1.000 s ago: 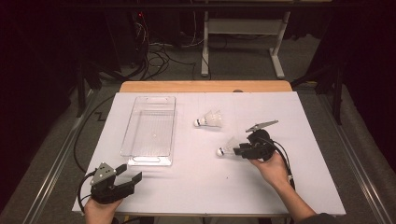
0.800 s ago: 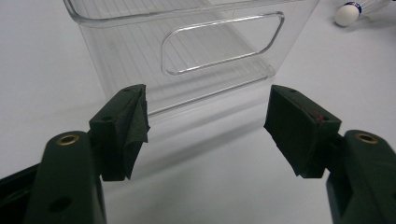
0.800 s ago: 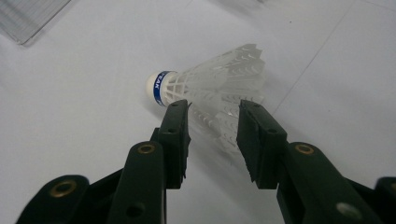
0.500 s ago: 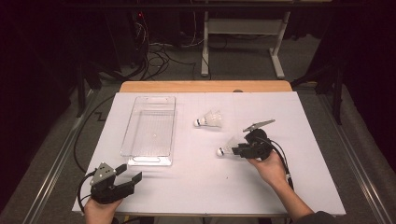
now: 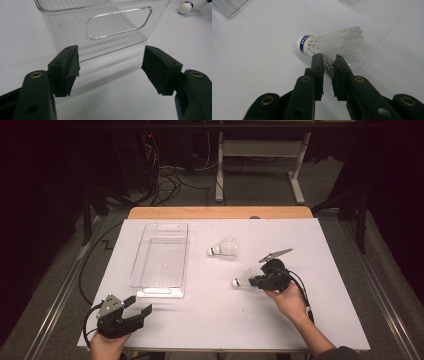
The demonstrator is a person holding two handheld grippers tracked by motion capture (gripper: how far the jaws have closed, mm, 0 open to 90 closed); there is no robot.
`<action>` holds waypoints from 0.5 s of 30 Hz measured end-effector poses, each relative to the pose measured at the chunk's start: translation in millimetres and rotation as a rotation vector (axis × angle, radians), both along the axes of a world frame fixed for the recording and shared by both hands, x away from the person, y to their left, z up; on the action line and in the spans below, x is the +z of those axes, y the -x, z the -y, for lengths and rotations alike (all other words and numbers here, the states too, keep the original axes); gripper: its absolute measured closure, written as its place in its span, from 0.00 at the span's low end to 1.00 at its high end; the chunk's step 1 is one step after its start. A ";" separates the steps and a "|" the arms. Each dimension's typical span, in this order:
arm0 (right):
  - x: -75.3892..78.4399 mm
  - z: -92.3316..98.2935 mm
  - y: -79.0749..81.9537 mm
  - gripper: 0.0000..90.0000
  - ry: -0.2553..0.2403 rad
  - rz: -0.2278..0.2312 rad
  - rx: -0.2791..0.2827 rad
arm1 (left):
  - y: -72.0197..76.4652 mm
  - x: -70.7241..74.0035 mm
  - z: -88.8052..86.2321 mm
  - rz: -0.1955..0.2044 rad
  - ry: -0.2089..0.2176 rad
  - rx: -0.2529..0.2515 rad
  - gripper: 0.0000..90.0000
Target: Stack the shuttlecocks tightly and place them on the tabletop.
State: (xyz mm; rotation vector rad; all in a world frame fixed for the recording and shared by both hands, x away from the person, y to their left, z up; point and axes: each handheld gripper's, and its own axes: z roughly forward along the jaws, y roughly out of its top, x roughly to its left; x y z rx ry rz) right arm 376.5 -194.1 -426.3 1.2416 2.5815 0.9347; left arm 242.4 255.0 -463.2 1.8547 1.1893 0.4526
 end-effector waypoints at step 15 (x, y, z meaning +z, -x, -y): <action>3.3 -0.6 1.2 1.00 -0.010 0.014 0.025 | -0.1 -0.1 0.0 -0.001 0.001 -0.001 0.34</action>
